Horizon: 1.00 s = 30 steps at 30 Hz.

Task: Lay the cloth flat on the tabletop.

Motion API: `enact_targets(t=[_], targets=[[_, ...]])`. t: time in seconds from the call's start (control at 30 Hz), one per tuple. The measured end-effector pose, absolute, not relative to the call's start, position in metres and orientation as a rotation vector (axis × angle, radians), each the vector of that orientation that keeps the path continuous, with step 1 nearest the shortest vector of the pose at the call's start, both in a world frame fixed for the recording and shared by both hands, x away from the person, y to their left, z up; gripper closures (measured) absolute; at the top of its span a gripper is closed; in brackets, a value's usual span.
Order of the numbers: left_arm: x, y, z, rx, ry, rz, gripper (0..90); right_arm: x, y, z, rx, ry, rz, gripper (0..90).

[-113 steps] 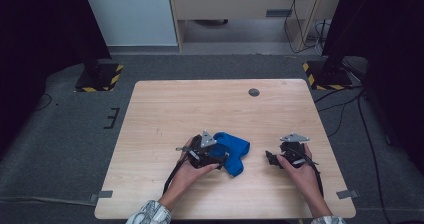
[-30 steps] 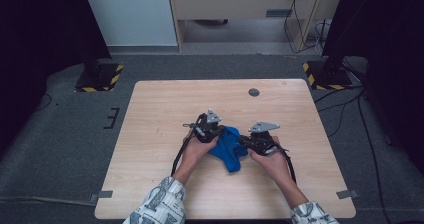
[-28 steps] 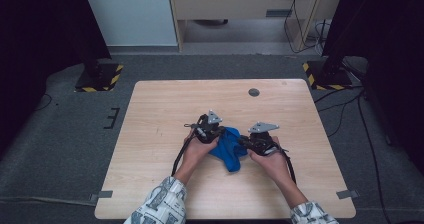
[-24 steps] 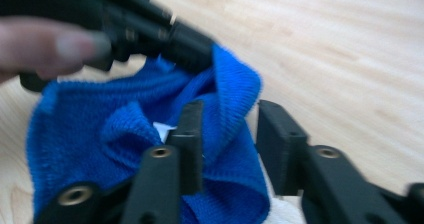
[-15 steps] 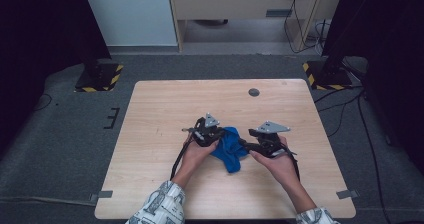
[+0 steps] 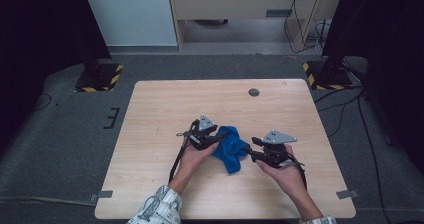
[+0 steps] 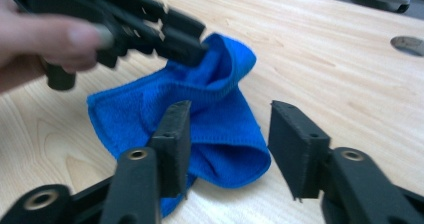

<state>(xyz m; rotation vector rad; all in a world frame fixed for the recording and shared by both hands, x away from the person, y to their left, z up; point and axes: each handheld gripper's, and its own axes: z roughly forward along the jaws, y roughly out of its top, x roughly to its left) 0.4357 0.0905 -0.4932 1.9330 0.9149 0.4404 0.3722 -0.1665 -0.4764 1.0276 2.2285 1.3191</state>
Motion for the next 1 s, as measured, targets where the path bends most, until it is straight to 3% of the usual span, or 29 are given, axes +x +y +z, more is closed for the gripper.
enact_targets(t=[0.13, 0.23, 0.4, 0.47, 0.57, 0.7, 0.73, 0.8, 0.9, 0.93, 0.97, 1.0], targets=[[0.431, 0.094, -0.486, 1.913, 0.913, 0.443, 47.7, 0.369, -0.164, -0.483, 1.002, 2.268, 1.291, 61.8], [0.416, 0.096, -0.48, 1.925, 0.901, 0.448, 47.5, 0.366, -0.158, -0.486, 0.959, 2.309, 1.29, 72.4], [0.386, 0.103, -0.479, 1.938, 0.888, 0.458, 47.1, 0.366, -0.149, -0.489, 0.938, 2.338, 1.282, 75.1], [0.373, 0.109, -0.48, 1.942, 0.89, 0.457, 46.9, 0.367, -0.145, -0.491, 0.929, 2.35, 1.28, 74.3], [0.355, 0.121, -0.482, 1.955, 0.898, 0.459, 46.6, 0.367, -0.135, -0.495, 0.926, 2.359, 1.286, 64.7], [0.352, 0.127, -0.483, 1.947, 0.917, 0.447, 46.4, 0.37, -0.128, -0.499, 0.936, 2.356, 1.281, 56.3], [0.354, 0.127, -0.485, 1.935, 0.93, 0.433, 46.3, 0.373, -0.124, -0.501, 0.937, 2.361, 1.274, 49.6], [0.354, 0.124, -0.486, 1.934, 0.924, 0.417, 46.2, 0.377, -0.119, -0.504, 0.949, 2.353, 1.265, 45.0], [0.353, 0.12, -0.487, 1.942, 0.913, 0.413, 45.8, 0.381, -0.114, -0.507, 0.946, 2.339, 1.236, 44.9], [0.351, 0.116, -0.489, 1.957, 0.902, 0.407, 45.7, 0.384, -0.11, -0.509, 0.943, 2.335, 1.23, 53.0], [0.351, 0.116, -0.489, 1.957, 0.902, 0.407, 45.6, 0.384, -0.11, -0.509, 0.943, 2.335, 1.23, 53.0], [0.349, 0.112, -0.49, 1.959, 0.894, 0.398, 45.2, 0.384, -0.109, -0.509, 0.917, 2.326, 1.223, 67.0]])
